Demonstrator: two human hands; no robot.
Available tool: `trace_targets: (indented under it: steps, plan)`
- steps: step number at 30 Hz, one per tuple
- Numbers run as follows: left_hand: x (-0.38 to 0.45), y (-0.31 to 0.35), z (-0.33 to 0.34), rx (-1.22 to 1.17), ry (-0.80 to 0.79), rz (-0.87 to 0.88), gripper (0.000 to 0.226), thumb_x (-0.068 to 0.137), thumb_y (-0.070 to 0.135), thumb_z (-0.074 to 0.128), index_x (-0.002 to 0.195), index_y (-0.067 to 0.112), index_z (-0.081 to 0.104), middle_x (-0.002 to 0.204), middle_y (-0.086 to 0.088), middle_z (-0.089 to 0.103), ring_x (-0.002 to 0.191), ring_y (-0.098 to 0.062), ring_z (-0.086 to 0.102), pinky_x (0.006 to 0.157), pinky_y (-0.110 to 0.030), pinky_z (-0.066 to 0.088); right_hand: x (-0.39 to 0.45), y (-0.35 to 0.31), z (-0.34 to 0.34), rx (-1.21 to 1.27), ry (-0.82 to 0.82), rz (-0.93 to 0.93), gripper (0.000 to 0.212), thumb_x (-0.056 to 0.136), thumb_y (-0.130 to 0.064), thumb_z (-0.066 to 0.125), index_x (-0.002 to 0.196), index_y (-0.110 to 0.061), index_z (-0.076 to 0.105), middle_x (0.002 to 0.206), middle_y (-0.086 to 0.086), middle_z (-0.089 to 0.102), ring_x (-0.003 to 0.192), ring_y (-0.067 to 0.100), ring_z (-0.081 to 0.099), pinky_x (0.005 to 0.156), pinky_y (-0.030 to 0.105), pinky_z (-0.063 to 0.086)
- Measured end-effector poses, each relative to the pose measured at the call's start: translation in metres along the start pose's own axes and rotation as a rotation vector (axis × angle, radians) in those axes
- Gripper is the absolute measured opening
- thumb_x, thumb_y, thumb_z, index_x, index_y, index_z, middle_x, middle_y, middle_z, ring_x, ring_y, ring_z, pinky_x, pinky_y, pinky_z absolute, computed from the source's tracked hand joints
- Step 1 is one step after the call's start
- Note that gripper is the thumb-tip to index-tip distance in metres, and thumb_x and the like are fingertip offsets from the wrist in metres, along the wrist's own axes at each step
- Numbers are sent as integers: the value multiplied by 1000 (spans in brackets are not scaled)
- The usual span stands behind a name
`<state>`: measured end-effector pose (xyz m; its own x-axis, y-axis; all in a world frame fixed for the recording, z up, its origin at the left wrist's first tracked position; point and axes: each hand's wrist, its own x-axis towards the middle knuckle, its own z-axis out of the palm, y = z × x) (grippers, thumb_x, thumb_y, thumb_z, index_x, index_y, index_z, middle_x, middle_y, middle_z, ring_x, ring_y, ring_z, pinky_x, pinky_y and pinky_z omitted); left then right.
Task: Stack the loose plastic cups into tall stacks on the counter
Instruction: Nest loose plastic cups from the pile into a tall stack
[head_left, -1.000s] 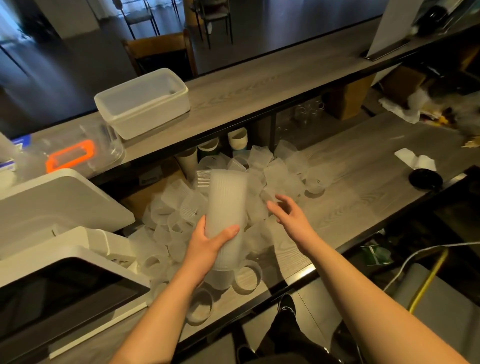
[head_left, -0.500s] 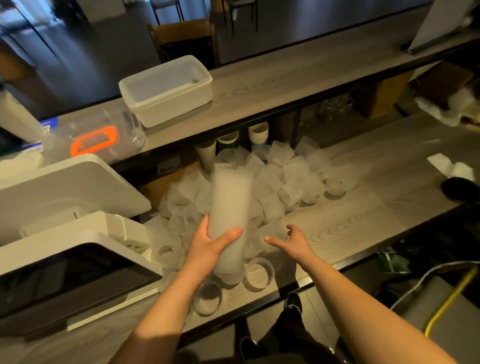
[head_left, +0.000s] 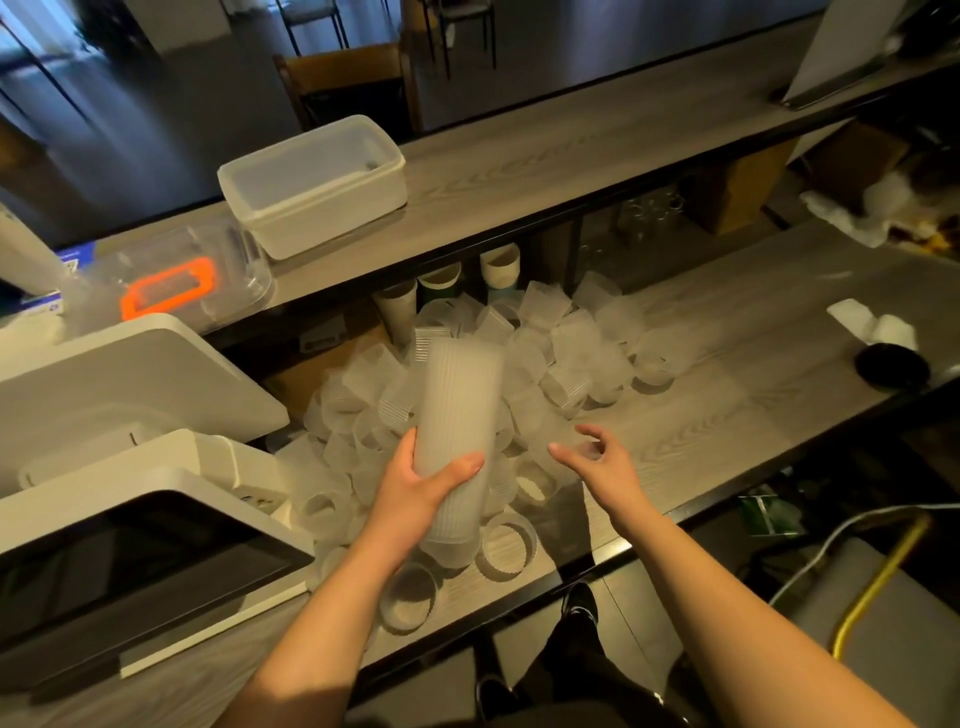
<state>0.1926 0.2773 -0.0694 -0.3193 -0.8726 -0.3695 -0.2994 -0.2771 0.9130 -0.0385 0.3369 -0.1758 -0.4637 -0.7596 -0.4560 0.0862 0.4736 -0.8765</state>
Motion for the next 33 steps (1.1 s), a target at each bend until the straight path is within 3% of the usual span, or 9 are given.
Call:
trace_targets:
  steps: [2, 5, 9, 12, 16, 21, 27, 33]
  plan:
    - [0, 0, 2, 23, -18, 8, 92, 47, 64, 77, 128, 29, 49, 117, 5, 62, 103, -13, 63, 76, -29, 54, -4, -11, -8, 90, 3, -21, 67, 71, -49, 85, 129, -28, 59, 131, 3, 55, 123, 20, 51, 104, 42, 47]
    - [1, -1, 4, 58, -43, 24, 87, 47, 64, 77, 123, 33, 50, 117, 6, 62, 102, -11, 63, 75, -27, 53, -8, -35, -19, 166, 23, -52, 78, 52, -65, 86, 120, -33, 63, 130, 3, 60, 121, 22, 58, 102, 44, 49]
    - [1, 0, 7, 143, -76, 51, 81, 46, 66, 77, 116, 38, 49, 116, 6, 60, 102, -12, 62, 77, -30, 55, -11, -73, -34, 311, 7, -107, 85, 46, -55, 88, 121, -25, 66, 129, 9, 64, 119, 23, 61, 105, 41, 47]
    - [0, 1, 9, 237, -91, 92, 87, 48, 67, 77, 122, 32, 48, 113, 8, 60, 98, -9, 62, 72, -26, 54, -21, -102, -39, 306, -12, -173, 75, 54, -54, 85, 121, -29, 65, 131, 6, 63, 125, 22, 55, 108, 41, 42]
    - [-2, 3, 12, 348, -109, 156, 79, 56, 60, 84, 121, 39, 45, 112, 17, 55, 98, -4, 58, 71, -23, 51, -30, -124, -37, 229, -16, -262, 60, 76, -44, 78, 131, -29, 59, 134, -2, 57, 125, 14, 50, 84, 24, 40]
    - [0, 3, 12, 484, -137, 192, 80, 60, 57, 86, 125, 45, 40, 114, 24, 50, 101, -1, 54, 79, -30, 54, -37, -130, -28, 47, -4, -326, 76, 60, -59, 74, 130, -32, 60, 130, -6, 57, 120, 12, 53, 98, 33, 46]
    - [2, 5, 12, 474, -121, 201, 77, 63, 54, 87, 124, 45, 41, 114, 24, 51, 101, 0, 54, 77, -27, 51, -46, -129, -16, 12, -85, -319, 64, 77, -54, 70, 134, -30, 55, 133, -11, 53, 121, 5, 49, 95, 28, 42]
    - [5, 7, 12, 356, -97, 164, 77, 57, 53, 89, 120, 38, 47, 110, 19, 56, 96, 0, 57, 69, -20, 45, -42, -117, 5, 23, -202, -252, 88, 73, -82, 51, 139, -24, 52, 136, -10, 56, 127, 7, 50, 109, 32, 38]
